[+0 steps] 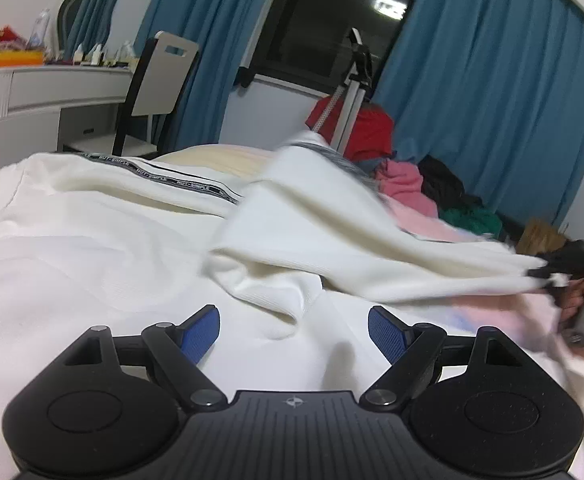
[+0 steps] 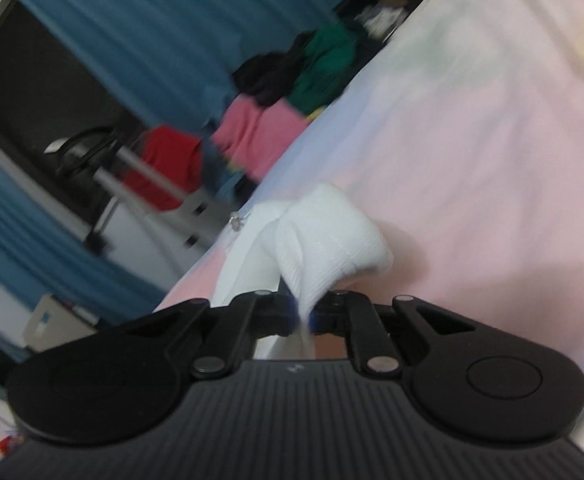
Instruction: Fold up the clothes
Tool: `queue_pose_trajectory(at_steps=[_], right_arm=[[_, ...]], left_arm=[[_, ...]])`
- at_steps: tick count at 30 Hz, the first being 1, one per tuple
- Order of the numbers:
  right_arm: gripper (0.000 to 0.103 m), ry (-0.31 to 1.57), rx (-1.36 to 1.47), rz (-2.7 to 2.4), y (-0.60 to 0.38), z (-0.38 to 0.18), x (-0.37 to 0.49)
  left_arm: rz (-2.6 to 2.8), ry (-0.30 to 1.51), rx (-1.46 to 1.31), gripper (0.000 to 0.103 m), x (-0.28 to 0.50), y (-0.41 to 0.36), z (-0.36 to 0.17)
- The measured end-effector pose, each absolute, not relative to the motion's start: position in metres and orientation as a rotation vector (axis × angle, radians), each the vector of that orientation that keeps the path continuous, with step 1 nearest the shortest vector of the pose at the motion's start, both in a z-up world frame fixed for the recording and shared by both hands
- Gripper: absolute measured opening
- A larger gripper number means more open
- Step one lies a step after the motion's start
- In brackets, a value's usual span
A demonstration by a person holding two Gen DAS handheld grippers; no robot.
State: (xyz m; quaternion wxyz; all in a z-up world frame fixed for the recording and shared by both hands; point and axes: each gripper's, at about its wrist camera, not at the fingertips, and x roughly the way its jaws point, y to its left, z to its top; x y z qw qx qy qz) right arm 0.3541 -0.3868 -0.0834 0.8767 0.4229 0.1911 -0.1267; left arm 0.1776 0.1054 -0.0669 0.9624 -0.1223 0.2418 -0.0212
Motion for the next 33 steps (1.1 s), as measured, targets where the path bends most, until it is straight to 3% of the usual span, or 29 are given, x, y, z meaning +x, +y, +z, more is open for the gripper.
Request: queue_pose_trajectory(at_steps=[12, 21, 28, 30, 32, 33], right_arm=[[0.010, 0.293, 0.837, -0.443, -0.512, -0.075, 0.299], [0.009, 0.275, 0.839, -0.588, -0.529, -0.124, 0.228], [0.012, 0.331, 0.696, -0.578, -0.513, -0.139, 0.228], [0.017, 0.345, 0.657, -0.578, -0.506, -0.130, 0.229], [0.038, 0.360, 0.617, -0.567, -0.497, -0.118, 0.225], [0.058, 0.363, 0.589, -0.557, -0.490, -0.111, 0.222]], left_arm=[[-0.048, 0.502, -0.161, 0.083, 0.181, 0.079, -0.069], [-0.086, 0.478, -0.159, 0.083, 0.167, 0.075, -0.059], [-0.076, 0.455, -0.106, 0.083, 0.155, 0.066, -0.049], [-0.069, 0.449, -0.085, 0.083, 0.154, 0.062, -0.046], [-0.070, 0.428, -0.064, 0.083, 0.151, 0.058, -0.042], [-0.070, 0.419, -0.049, 0.083, 0.148, 0.056, -0.040]])
